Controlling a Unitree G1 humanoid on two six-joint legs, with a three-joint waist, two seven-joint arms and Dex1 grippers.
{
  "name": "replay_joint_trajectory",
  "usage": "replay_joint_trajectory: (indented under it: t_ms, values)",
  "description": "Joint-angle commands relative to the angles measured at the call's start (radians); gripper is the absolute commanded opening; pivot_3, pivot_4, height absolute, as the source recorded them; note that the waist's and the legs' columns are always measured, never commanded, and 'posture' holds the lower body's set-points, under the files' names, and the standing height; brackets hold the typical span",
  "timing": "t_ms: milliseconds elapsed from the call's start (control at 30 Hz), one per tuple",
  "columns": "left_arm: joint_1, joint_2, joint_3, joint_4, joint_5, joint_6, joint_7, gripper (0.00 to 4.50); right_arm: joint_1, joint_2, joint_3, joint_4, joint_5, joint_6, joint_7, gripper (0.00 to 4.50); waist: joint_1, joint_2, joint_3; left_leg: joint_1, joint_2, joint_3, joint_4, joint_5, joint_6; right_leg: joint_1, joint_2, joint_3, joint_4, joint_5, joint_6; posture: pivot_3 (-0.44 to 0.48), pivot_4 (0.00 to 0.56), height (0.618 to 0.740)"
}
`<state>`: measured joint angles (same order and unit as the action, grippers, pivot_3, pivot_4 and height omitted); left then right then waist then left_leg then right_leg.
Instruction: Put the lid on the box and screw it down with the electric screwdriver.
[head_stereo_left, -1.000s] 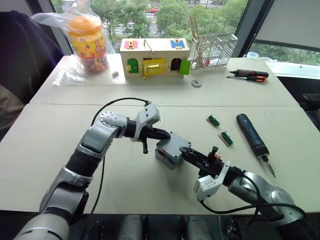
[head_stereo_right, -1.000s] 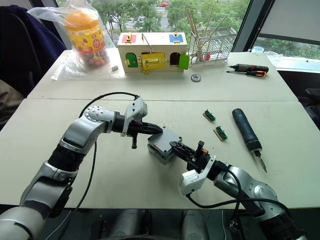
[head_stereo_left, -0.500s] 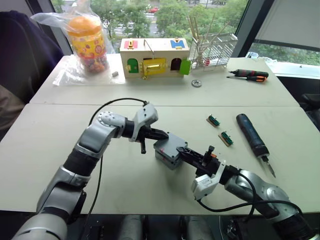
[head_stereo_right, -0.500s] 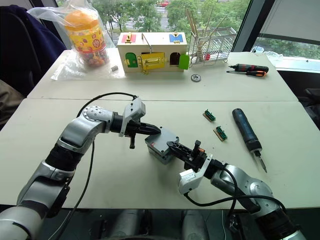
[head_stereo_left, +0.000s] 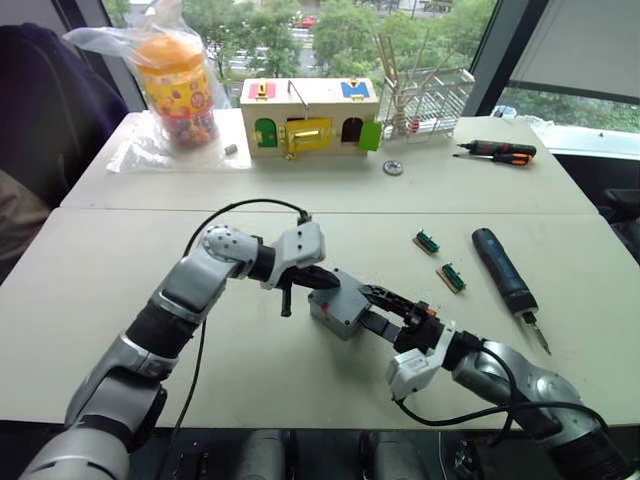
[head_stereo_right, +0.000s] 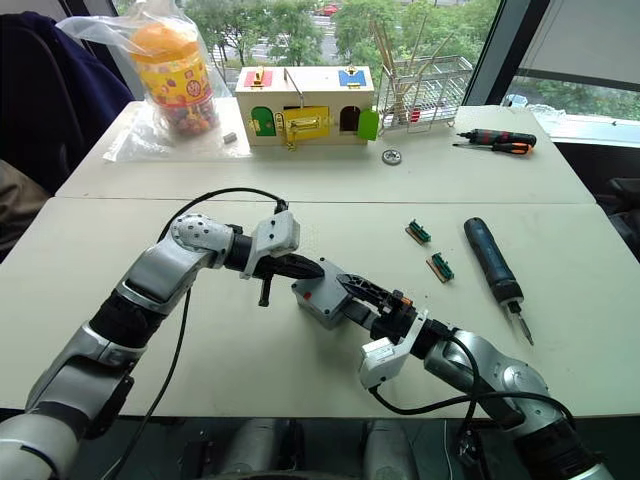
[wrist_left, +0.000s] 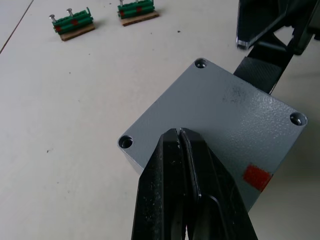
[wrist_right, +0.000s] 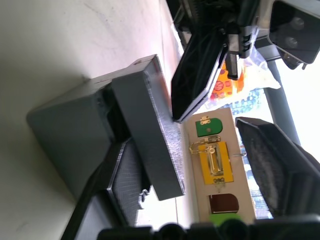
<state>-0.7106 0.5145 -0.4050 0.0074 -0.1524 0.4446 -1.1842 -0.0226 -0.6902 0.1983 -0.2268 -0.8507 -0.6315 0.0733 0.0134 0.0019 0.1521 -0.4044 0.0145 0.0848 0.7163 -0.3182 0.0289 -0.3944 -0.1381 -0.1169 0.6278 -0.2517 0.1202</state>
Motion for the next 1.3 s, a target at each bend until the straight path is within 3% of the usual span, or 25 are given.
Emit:
replay_joint_trajectory:
  t_ms: [33, 267, 1033, 1167, 1300]
  values:
    - [0.042, -0.003, -0.082, 0.046, 0.06, -0.012, -0.011, 0.0, 0.02, -0.012, -0.013, -0.02, 0.007, 0.004, 0.011, 4.47, 0.001, 0.0, 0.0, 0.001, 0.0, 0.0, 0.0, 0.0, 0.0, 0.001, 0.0, 0.0, 0.0, 0.0, 0.0, 0.0, 0.15, 0.706]
    - [0.051, -0.019, -0.127, 0.121, 0.145, -0.098, 0.001, 0.0, 0.08, -0.033, -0.065, -0.101, 0.034, 0.004, 0.025, 4.47, 0.002, 0.0, -0.001, 0.002, -0.001, -0.002, 0.0, 0.0, 0.0, 0.003, 0.0, 0.0, 0.0, 0.0, 0.0, 0.0, 0.15, 0.706]
    - [0.079, 0.001, -0.129, 0.095, 0.158, -0.068, 0.009, 0.0, 0.118, -0.06, -0.122, -0.104, 0.103, -0.012, 0.079, 4.47, 0.0, 0.0, -0.001, 0.005, -0.001, -0.001, 0.0, -0.001, 0.001, 0.004, 0.0, 0.002, 0.0, -0.002, -0.001, 0.0, 0.15, 0.706]
    - [0.084, 0.006, -0.131, 0.099, 0.164, -0.073, 0.012, 0.0, 0.137, -0.064, -0.138, -0.109, 0.112, -0.018, 0.079, 3.44, 0.001, 0.0, -0.001, 0.005, -0.001, -0.001, -0.001, -0.001, 0.001, 0.004, 0.0, 0.002, 0.0, -0.002, -0.001, 0.0, 0.15, 0.706]
    - [0.088, 0.009, -0.132, 0.098, 0.165, -0.073, 0.015, 0.0, 0.173, -0.076, -0.154, -0.113, 0.118, -0.025, 0.084, 1.8, 0.003, 0.0, -0.001, 0.005, -0.001, -0.001, -0.001, -0.001, 0.001, 0.004, 0.0, 0.002, 0.0, -0.002, -0.001, 0.0, 0.15, 0.706]
